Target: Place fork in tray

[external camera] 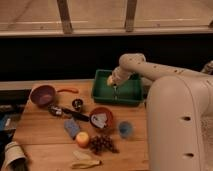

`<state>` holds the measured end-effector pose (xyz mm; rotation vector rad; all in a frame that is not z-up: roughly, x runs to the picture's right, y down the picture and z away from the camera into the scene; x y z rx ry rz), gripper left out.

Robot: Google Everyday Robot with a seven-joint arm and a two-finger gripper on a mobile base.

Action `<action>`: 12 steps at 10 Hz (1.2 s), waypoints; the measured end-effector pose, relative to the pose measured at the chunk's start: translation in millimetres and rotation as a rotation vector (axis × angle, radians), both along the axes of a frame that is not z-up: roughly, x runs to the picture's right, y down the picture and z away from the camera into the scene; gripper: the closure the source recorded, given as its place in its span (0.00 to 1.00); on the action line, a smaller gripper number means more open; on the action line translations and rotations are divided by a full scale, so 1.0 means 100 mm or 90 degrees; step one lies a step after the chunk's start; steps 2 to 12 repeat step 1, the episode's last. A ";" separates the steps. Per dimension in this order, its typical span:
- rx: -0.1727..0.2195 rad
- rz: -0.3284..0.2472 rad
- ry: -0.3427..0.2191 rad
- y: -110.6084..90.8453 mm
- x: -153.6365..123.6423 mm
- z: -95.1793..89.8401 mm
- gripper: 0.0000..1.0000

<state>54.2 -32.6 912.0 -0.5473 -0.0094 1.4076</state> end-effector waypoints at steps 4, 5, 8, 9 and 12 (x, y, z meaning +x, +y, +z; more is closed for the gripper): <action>0.000 0.000 0.000 0.00 0.00 0.00 0.58; 0.000 0.000 0.000 0.00 0.00 0.00 0.58; 0.000 0.000 0.000 0.00 0.00 0.00 0.58; 0.000 0.000 0.000 0.00 0.00 0.00 0.58; 0.000 0.000 0.000 0.00 0.00 0.00 0.58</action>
